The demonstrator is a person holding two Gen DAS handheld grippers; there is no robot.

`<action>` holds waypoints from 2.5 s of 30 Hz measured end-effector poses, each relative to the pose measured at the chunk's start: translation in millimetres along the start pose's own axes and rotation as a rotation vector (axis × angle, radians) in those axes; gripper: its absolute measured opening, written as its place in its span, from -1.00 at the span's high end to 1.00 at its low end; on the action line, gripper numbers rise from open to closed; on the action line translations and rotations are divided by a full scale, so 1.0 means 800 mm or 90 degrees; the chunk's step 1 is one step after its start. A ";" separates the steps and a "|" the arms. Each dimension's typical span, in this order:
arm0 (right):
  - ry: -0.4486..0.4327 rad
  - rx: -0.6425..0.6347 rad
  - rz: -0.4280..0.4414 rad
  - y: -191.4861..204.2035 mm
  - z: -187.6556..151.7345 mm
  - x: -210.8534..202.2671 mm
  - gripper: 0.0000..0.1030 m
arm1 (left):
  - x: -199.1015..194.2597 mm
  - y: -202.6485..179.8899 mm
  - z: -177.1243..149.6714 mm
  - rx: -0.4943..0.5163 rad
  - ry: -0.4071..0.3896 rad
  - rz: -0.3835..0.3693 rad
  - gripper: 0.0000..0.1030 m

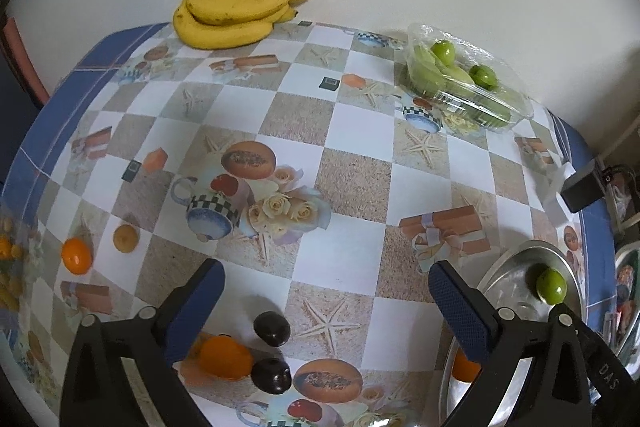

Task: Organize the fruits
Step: 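Withdraw both open grippers from the steel bowl toward the loose fruit, then grasp a small yellow fruit with the left gripper while the right gripper grasps a dark plum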

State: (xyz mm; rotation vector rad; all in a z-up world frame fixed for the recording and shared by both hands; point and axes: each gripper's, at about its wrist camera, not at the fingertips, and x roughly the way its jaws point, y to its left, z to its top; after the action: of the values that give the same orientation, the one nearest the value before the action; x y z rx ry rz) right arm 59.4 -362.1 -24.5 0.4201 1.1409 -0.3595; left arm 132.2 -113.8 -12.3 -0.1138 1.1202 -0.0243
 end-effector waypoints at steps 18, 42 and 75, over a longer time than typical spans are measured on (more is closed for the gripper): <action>0.026 -0.092 0.011 0.060 -0.021 0.003 -0.90 | -0.025 0.072 0.005 -0.016 -0.025 0.035 -1.00; 0.077 -0.235 0.152 0.208 -0.088 0.013 -0.70 | -0.008 0.180 -0.012 -0.159 0.046 0.008 -0.96; 0.125 -0.214 0.208 0.243 -0.107 0.059 0.09 | 0.036 0.194 -0.028 -0.219 0.112 -0.021 -0.80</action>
State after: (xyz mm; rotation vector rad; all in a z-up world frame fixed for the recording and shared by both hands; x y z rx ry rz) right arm 102.5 -154.6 -71.7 0.3409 1.2716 0.1629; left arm 118.7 36.2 -63.4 -0.4445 1.2902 0.1315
